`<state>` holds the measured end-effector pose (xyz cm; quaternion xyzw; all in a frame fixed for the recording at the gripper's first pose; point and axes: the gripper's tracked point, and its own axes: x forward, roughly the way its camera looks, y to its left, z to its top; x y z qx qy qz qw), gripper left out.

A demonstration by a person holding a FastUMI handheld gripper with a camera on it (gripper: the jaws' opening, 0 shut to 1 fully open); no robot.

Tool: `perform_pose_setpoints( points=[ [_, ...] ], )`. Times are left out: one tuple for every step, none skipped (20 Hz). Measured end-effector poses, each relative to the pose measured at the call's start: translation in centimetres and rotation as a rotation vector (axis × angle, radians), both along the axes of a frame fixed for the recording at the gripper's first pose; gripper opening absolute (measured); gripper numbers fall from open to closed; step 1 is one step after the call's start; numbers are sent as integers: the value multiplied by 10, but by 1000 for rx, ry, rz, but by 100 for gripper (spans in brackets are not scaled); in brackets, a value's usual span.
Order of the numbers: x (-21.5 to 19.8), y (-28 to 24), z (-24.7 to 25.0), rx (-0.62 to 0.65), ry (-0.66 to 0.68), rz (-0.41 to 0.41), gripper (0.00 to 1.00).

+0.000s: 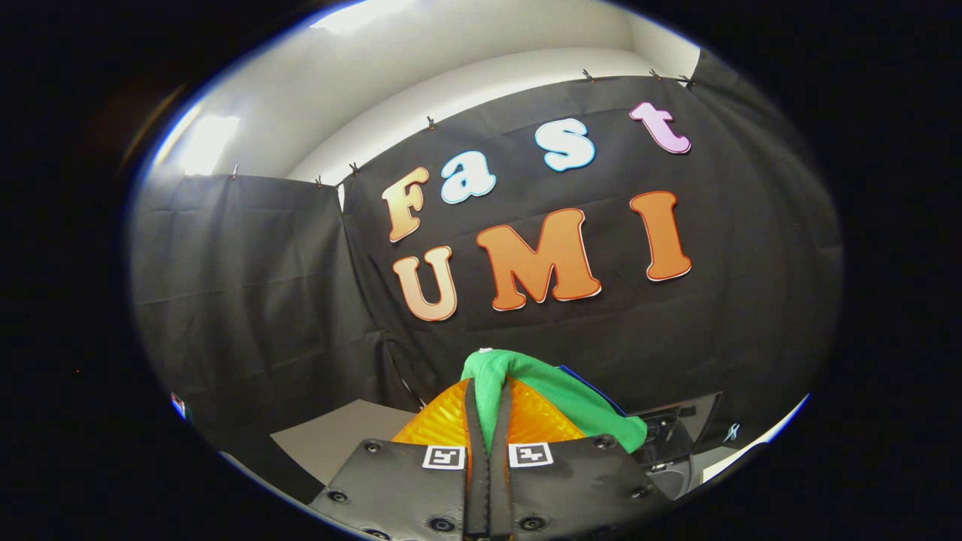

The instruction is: Put the clothes into the washing machine and then close the washing machine lid.

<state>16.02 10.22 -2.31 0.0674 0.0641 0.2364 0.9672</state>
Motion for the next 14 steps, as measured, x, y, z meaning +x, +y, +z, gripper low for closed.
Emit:
perform_pose_setpoints(
  points=[
    [1, -7, -1, -1, 2, -1, 8],
    [3, -14, -1, 3, 3, -5, 8],
    [4, -21, -1, 9, 3, -9, 8],
    [4, -28, -2, 16, 3, -13, 8],
    [5, -35, -3, 19, 6, -19, 8],
    [7, -40, -6, 21, 10, -24, 8],
    [9, -45, -10, 20, 15, -31, 8],
    [10, -51, -16, 14, 22, -39, 8],
    [12, -56, -22, 7, 31, -47, 8],
    [12, -61, -29, 1, 42, -54, 8],
    [13, -66, -37, -5, 54, -62, 8],
    [15, -69, -46, -10, 70, -67, 8],
    [16, -73, -57, -14, 89, -72, 8],
    [17, -76, -68, -18, 110, -74, 8]
  ],
)
